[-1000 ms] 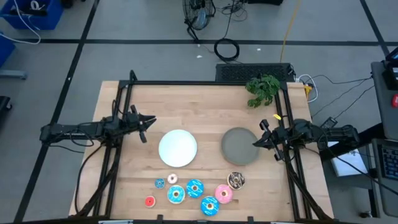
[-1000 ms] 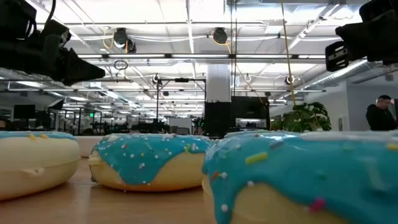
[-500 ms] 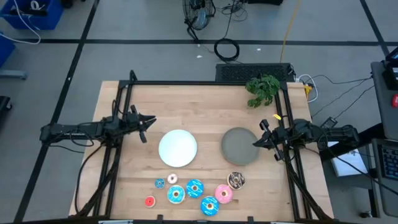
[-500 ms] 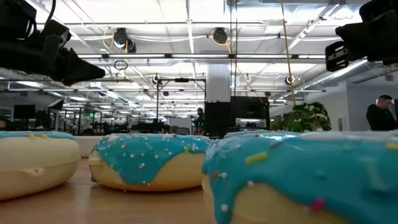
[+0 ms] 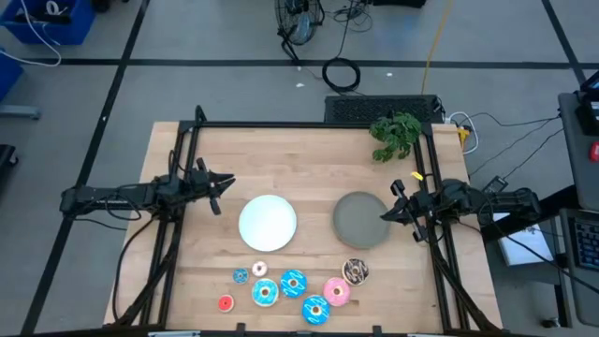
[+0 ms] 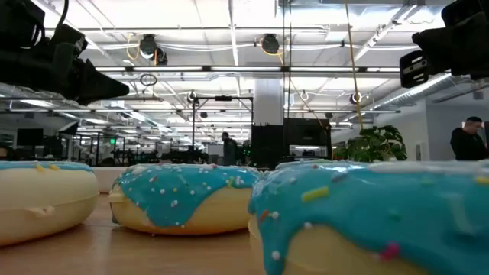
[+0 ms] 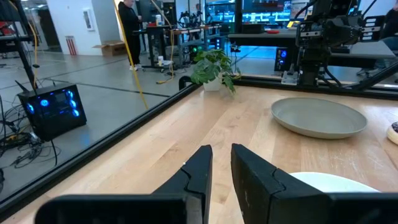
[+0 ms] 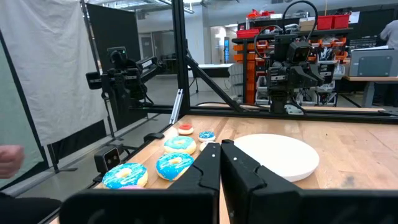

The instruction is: Pick & Place donuts

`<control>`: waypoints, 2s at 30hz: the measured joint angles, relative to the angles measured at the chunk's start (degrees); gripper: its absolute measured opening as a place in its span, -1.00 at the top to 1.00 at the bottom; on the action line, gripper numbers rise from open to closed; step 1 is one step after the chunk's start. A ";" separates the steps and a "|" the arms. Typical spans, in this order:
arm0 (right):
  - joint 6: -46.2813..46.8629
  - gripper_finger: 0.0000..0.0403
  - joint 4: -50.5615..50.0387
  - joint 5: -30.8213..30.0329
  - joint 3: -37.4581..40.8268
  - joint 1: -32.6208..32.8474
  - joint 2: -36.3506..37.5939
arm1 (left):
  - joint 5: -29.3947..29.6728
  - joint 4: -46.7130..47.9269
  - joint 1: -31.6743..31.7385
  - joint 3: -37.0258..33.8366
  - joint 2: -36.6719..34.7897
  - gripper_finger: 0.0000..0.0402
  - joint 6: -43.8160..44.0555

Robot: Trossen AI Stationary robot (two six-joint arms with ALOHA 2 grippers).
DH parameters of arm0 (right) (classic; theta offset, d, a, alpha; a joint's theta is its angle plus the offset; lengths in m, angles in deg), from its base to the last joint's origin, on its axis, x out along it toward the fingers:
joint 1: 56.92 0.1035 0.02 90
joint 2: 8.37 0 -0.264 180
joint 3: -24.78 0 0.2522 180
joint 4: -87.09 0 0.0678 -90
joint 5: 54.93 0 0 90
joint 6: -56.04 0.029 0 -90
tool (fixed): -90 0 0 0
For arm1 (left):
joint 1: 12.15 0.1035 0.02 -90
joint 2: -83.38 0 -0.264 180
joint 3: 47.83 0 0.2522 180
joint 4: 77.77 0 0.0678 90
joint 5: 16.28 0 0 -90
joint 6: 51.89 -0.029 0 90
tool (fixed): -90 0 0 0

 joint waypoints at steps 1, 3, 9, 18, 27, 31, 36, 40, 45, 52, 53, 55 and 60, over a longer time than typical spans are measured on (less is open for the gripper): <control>0.00 1.00 0.00 0.00 0.00 0.00 0.00 | 0.00 0.00 0.00 0.00 0.02 0.67 0.00; 0.00 1.00 0.00 0.00 -0.01 -0.01 -0.02 | 0.00 0.00 -0.02 0.00 0.00 0.67 0.00; 0.00 1.00 0.00 0.00 0.00 0.01 0.00 | -0.02 0.00 0.00 0.00 0.00 0.67 0.00; 0.00 1.00 0.01 0.00 0.00 -0.01 -0.01 | 0.00 0.00 -0.02 0.00 0.00 0.67 -0.02; 0.00 1.00 0.30 -0.08 -0.01 -0.01 0.00 | -0.02 0.00 0.00 0.00 0.00 0.67 3.79; 0.02 1.00 0.28 0.09 0.01 0.01 -0.02 | -0.02 -1.13 -0.01 0.00 0.02 0.67 4.77; -3.19 1.00 3.64 -2.83 0.01 0.01 -0.33 | -0.02 -7.07 -0.02 0.00 0.00 0.67 4.32; -4.92 1.00 5.78 -6.00 -0.91 -0.03 -0.92 | -0.02 -7.65 -0.02 0.00 0.00 0.67 3.40; -8.27 0.99 -3.02 -13.81 -9.53 3.04 -6.50 | 0.00 -9.07 0.00 0.00 -0.02 0.67 2.58; -4.34 0.92 -23.53 -26.18 -31.04 15.38 -23.96 | 0.30 -9.10 0.00 0.00 -0.02 0.67 -0.60; -2.37 0.92 -26.46 -28.57 -34.23 17.73 -27.21 | 0.44 -9.10 0.00 0.00 -0.02 0.67 -1.17; 2.54 0.91 -33.08 -31.72 -40.02 22.13 -33.99 | 0.47 -9.08 0.00 0.00 -0.02 0.67 -2.46; 20.24 0.91 -46.49 -32.81 -49.14 30.42 -49.55 | 0.57 -9.14 0.00 0.00 -0.02 0.67 -4.84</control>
